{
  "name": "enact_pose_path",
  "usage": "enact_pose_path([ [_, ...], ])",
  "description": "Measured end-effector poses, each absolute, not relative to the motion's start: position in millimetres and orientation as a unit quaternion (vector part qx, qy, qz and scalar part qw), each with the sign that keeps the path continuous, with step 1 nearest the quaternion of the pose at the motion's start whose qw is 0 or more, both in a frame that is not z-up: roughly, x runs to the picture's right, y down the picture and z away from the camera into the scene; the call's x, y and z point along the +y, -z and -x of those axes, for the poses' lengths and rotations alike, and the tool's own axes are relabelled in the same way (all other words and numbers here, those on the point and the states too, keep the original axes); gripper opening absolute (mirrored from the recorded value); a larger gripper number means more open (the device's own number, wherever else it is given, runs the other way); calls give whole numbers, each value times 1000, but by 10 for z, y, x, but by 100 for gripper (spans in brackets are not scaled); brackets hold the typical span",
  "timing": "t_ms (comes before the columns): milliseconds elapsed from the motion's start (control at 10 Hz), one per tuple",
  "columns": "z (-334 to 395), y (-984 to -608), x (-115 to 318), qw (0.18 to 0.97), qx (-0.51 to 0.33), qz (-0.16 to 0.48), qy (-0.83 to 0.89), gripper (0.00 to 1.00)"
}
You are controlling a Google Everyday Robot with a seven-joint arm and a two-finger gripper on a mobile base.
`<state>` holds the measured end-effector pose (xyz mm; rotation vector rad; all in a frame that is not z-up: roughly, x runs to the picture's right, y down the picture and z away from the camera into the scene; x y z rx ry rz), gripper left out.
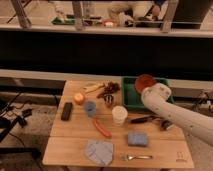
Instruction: Stack bowls into tray
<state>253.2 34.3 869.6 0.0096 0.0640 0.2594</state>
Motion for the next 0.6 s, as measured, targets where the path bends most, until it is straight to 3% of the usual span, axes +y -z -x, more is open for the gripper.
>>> enact_pose_path([
  [600, -2586, -8894, 314, 991, 25, -11, -132, 0],
])
